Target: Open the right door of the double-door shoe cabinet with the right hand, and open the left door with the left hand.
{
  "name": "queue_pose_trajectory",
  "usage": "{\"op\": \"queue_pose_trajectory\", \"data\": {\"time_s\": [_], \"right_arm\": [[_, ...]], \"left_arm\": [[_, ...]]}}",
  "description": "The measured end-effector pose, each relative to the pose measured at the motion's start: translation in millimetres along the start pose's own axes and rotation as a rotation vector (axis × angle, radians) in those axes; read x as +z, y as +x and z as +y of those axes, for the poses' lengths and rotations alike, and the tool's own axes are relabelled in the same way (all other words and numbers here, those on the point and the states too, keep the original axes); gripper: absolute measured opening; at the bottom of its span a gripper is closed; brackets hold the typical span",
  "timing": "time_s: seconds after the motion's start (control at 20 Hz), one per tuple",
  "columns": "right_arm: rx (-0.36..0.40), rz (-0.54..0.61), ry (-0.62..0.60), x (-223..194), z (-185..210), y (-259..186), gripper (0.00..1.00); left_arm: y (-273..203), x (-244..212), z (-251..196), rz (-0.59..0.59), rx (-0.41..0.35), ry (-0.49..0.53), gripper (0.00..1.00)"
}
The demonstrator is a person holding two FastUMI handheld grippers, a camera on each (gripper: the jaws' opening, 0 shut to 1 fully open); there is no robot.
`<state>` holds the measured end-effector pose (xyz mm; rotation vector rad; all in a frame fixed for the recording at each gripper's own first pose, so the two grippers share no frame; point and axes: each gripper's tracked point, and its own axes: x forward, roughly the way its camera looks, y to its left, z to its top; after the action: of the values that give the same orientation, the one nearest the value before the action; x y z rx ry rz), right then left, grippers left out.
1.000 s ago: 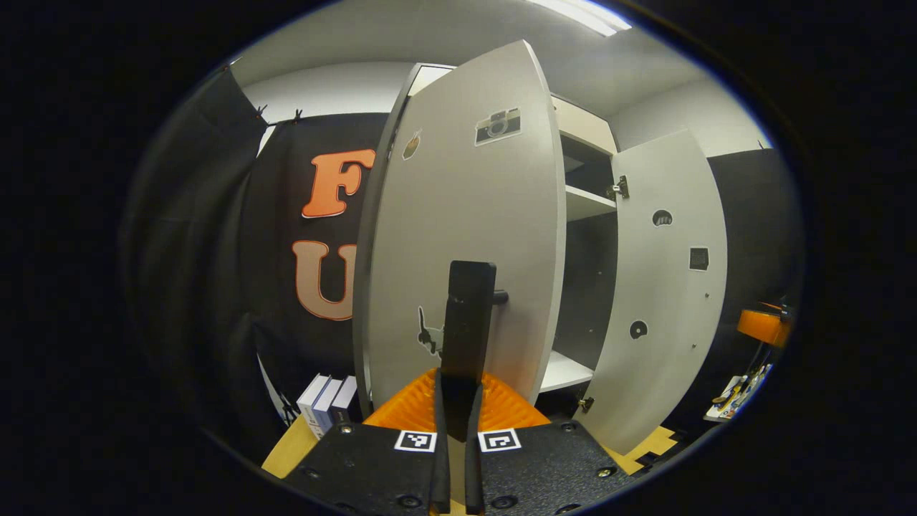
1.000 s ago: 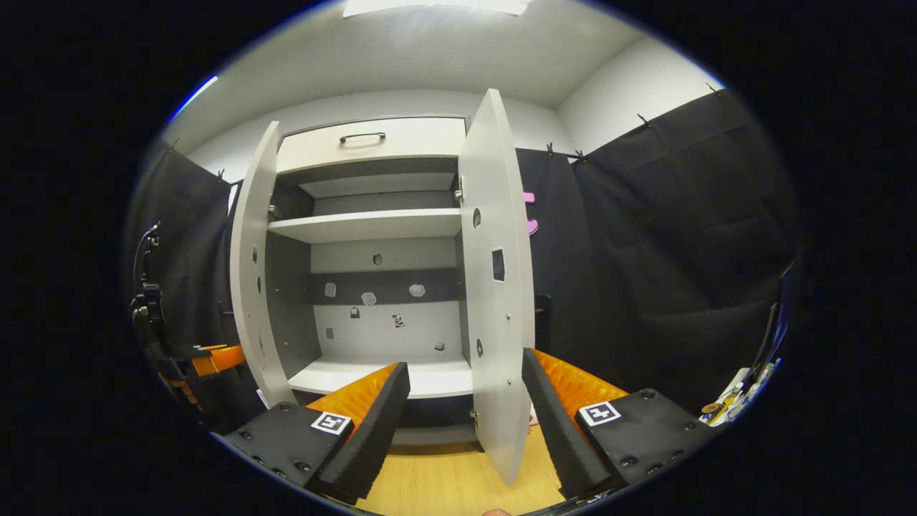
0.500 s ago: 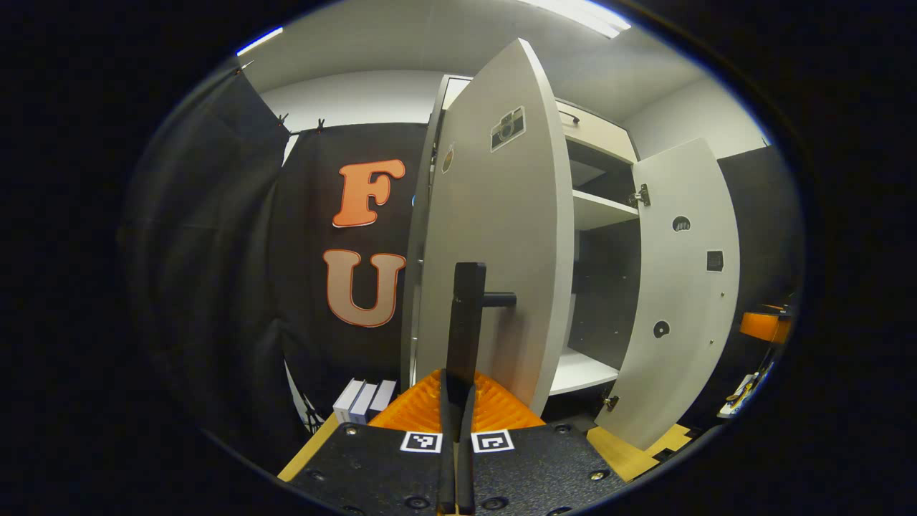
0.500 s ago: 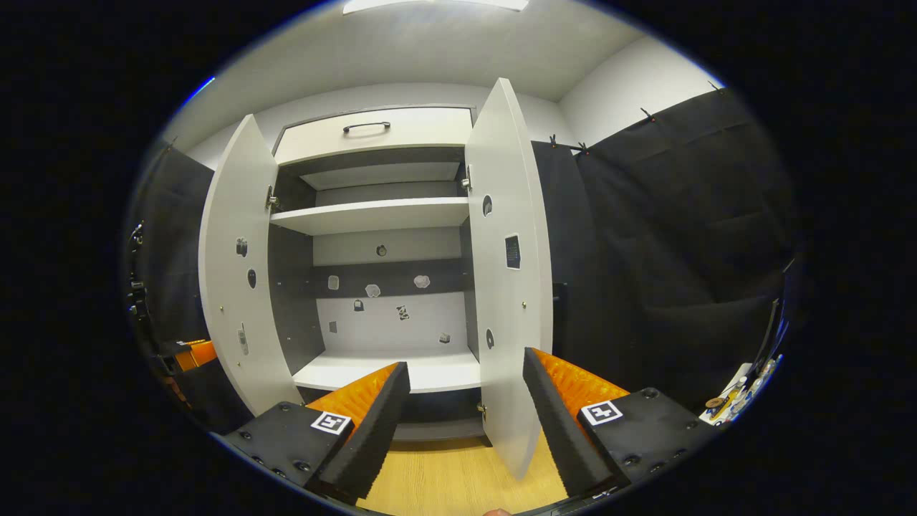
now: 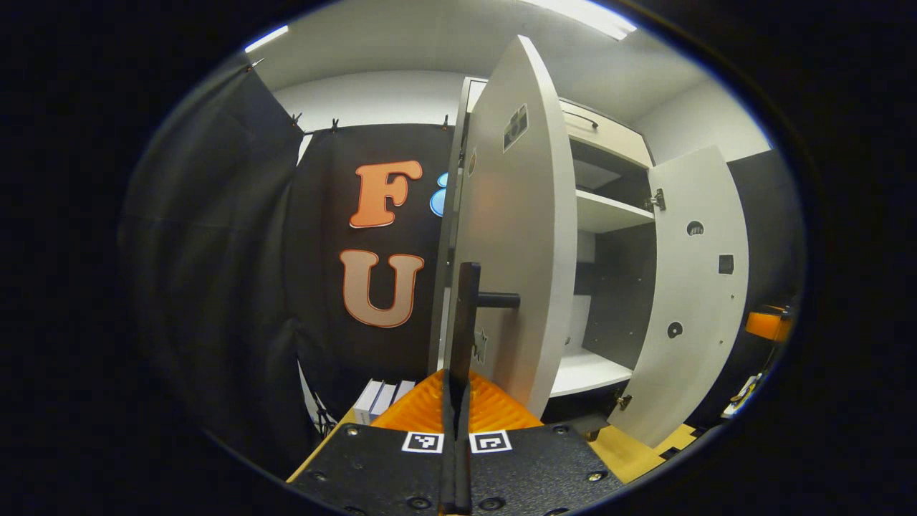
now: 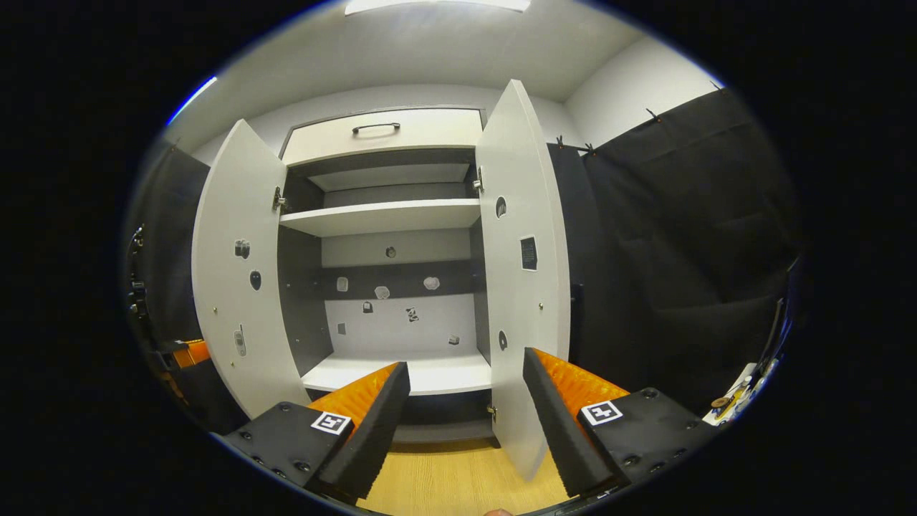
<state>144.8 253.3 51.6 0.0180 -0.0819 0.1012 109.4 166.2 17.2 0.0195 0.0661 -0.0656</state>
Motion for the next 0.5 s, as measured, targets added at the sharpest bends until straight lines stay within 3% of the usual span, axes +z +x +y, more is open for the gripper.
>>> {"op": "queue_pose_trajectory", "data": {"time_s": [0.05, 0.1, 0.15, 0.2, 0.3, 0.45, 0.5], "right_arm": [[-0.004, 0.0, -0.002, -1, -1, 0, 1.0], [-0.009, 0.003, -0.004, -2, -3, -2, 0.93], [-0.014, 0.005, -0.007, -3, -5, -2, 0.93], [-0.019, 0.006, -0.009, -3, -7, -3, 1.0], [-0.026, 0.008, -0.015, -4, -9, -4, 1.0], [-0.032, 0.013, -0.019, -5, -12, -5, 1.0], [-0.036, 0.016, -0.019, -7, -12, -4, 0.93]], "left_arm": [[0, 0, 3, 0.002, 0.006, 0.004, 0.0], [-1, 0, 7, 0.004, 0.013, 0.005, 0.0], [-3, 0, 12, 0.009, 0.02, 0.002, 0.0], [-5, -1, 17, 0.013, 0.029, -0.003, 0.0], [-14, -3, 29, 0.027, 0.05, -0.009, 0.0], [-34, -6, 25, 0.05, 0.026, -0.065, 0.0], [-43, -7, 23, 0.055, 0.02, -0.078, 0.0]]}}
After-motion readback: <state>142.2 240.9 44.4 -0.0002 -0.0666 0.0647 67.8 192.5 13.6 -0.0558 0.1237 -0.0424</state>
